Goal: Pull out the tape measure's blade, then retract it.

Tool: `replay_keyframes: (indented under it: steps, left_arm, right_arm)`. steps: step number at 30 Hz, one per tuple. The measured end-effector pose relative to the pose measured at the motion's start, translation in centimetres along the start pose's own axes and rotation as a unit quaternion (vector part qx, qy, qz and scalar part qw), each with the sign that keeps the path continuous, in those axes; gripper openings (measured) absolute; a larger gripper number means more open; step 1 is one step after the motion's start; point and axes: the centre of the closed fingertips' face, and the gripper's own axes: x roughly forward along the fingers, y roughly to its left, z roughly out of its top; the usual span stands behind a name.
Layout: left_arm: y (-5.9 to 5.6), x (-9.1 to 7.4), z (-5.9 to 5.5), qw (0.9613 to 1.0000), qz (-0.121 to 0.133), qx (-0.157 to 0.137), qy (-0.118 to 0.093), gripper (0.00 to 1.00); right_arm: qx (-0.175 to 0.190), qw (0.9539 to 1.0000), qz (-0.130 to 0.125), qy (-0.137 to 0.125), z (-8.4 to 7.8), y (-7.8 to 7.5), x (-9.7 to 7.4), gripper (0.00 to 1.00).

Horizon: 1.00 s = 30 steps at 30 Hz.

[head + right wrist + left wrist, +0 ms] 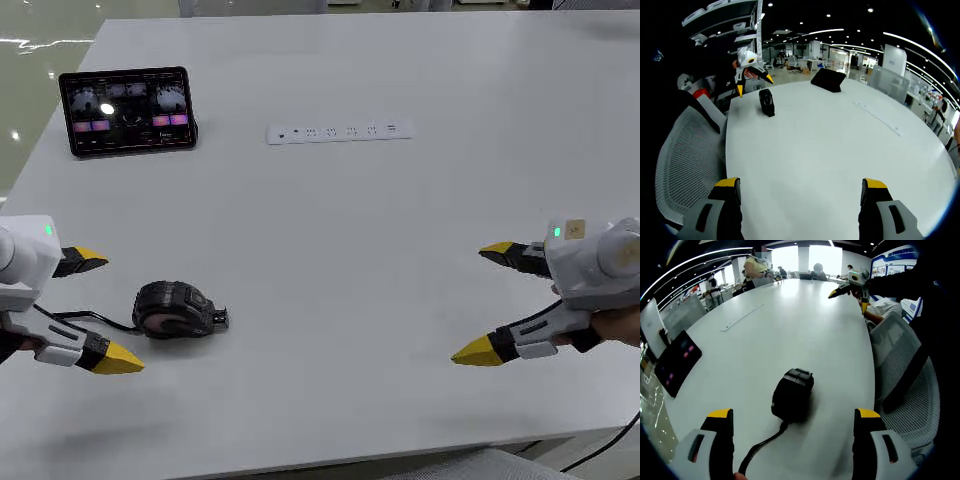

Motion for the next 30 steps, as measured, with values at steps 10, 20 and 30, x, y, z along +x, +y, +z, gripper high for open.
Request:
replay_keyframes:
  steps: [10,20,30]
  left_arm:
    - [0.1,1.4,-0.1,0.9930,-0.023,0.094,0.067,0.90]
    - [0.0,3.6,1.2,0.9878,-0.044,0.119,0.090,0.74]
    - [-1.0,5.0,1.3,0.9797,-0.094,0.132,0.118,0.54]
  right_arm:
    - [-0.022,0.9996,0.018,-0.010,2.1,0.2,1.9,0.99]
    - [-0.039,0.9986,0.035,-0.009,3.1,0.6,4.4,0.99]
    - [-0.064,0.9963,0.057,-0.008,4.3,1.3,6.9,0.99]
